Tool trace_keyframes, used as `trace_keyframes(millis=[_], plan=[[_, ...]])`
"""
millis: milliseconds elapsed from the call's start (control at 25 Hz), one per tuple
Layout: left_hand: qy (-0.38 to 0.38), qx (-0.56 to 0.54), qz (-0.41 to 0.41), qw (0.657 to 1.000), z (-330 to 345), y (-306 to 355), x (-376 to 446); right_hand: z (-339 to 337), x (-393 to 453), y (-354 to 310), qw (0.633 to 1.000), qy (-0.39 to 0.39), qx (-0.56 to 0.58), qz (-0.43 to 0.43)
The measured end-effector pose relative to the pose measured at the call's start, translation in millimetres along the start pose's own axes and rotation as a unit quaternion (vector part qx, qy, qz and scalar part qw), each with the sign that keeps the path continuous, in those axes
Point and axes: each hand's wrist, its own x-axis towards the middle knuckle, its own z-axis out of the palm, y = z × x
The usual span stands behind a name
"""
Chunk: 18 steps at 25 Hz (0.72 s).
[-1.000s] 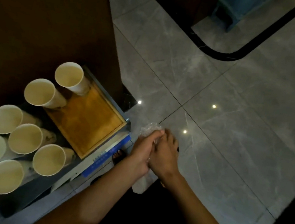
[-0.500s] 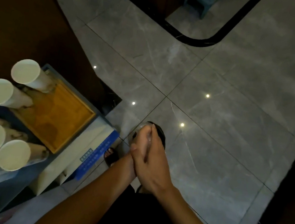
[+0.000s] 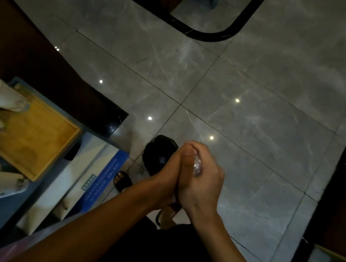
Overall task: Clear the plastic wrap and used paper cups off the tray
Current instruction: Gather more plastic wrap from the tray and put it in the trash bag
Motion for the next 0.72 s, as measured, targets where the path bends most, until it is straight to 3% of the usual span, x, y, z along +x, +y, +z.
trace_keyframes(millis=[80,280,360,400,480,560,600,720], plan=[[-0.032,-0.020,-0.004,0.999,8.7,-4.6,4.4,-3.9,9.6,4.4,0.998,0.003,0.050,0.033],[-0.004,-0.022,-0.038,0.999,5.0,-19.7,7.0,-5.3,13.8,26.5,0.988,-0.053,0.080,0.121],[-0.038,-0.034,-0.102,0.993,-4.3,-21.7,4.9,-10.5,27.2,40.6,0.953,-0.030,0.172,0.248],[-0.044,0.010,-0.121,0.992,-9.6,-28.2,5.8,-14.9,35.8,50.2,0.913,-0.019,0.236,0.332],[-0.047,0.257,-0.072,0.962,-18.3,-45.2,6.6,-20.8,43.3,71.9,0.841,-0.008,0.304,0.448],[0.005,0.498,0.048,0.866,-27.4,-64.1,2.8,-17.2,36.5,86.9,0.810,-0.001,0.311,0.497],[0.020,0.539,0.093,0.837,-30.3,-68.1,-0.6,-12.8,30.9,90.9,0.792,-0.001,0.320,0.520],[0.006,0.551,0.145,0.822,-34.2,-68.6,5.6,-4.1,23.3,94.3,0.725,-0.030,0.374,0.578]])
